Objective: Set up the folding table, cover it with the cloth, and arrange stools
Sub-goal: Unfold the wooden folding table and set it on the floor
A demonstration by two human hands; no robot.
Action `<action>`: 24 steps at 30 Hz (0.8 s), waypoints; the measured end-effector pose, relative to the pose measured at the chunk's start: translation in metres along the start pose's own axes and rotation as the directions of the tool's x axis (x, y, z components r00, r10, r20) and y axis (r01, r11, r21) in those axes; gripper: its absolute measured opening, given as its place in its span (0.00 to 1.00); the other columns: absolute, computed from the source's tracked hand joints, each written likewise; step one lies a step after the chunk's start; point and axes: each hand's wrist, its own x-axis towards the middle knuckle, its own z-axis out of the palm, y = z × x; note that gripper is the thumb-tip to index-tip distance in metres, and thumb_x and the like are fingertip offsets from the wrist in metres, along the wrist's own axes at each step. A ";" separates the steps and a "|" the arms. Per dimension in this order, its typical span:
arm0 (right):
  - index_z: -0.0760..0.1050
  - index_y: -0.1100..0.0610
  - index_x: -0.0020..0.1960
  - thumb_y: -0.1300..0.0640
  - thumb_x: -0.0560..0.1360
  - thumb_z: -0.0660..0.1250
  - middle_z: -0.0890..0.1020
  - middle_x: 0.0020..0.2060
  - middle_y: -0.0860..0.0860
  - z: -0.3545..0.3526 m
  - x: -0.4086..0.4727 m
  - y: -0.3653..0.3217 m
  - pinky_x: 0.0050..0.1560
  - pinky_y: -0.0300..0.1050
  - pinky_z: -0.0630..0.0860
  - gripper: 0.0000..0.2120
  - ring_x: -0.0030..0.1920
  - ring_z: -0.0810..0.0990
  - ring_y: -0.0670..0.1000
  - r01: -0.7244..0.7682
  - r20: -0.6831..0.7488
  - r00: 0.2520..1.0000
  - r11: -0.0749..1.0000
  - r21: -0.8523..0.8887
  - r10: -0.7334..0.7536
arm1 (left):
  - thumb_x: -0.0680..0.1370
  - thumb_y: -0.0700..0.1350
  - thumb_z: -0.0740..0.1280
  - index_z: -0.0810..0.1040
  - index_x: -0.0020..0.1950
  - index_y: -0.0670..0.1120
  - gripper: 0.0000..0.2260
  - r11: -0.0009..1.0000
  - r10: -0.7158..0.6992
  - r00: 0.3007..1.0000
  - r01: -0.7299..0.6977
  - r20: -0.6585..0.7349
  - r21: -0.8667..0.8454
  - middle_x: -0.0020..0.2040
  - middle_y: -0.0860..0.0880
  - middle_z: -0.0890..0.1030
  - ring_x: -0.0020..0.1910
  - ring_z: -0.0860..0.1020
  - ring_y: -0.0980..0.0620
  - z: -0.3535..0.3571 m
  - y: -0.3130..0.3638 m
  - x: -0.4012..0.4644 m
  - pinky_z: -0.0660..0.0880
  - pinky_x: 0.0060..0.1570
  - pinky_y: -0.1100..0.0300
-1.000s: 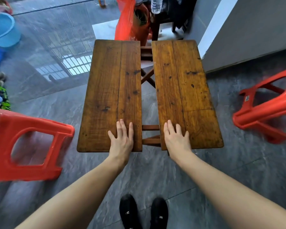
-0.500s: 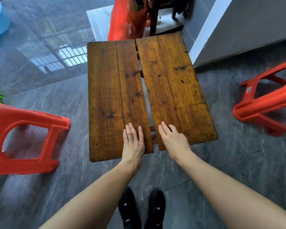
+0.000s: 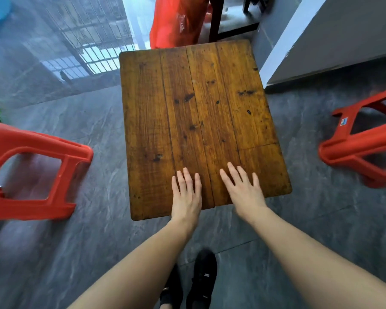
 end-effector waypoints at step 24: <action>0.22 0.49 0.74 0.60 0.71 0.75 0.26 0.73 0.58 0.031 0.015 -0.020 0.63 0.79 0.61 0.62 0.74 0.34 0.71 -0.120 -0.041 0.992 0.992 0.039 0.121 | 0.69 0.45 0.76 0.25 0.74 0.48 0.59 0.982 -0.126 0.990 0.133 0.063 -0.132 0.74 0.39 0.26 0.71 0.26 0.32 0.016 -0.003 0.007 0.46 0.64 0.23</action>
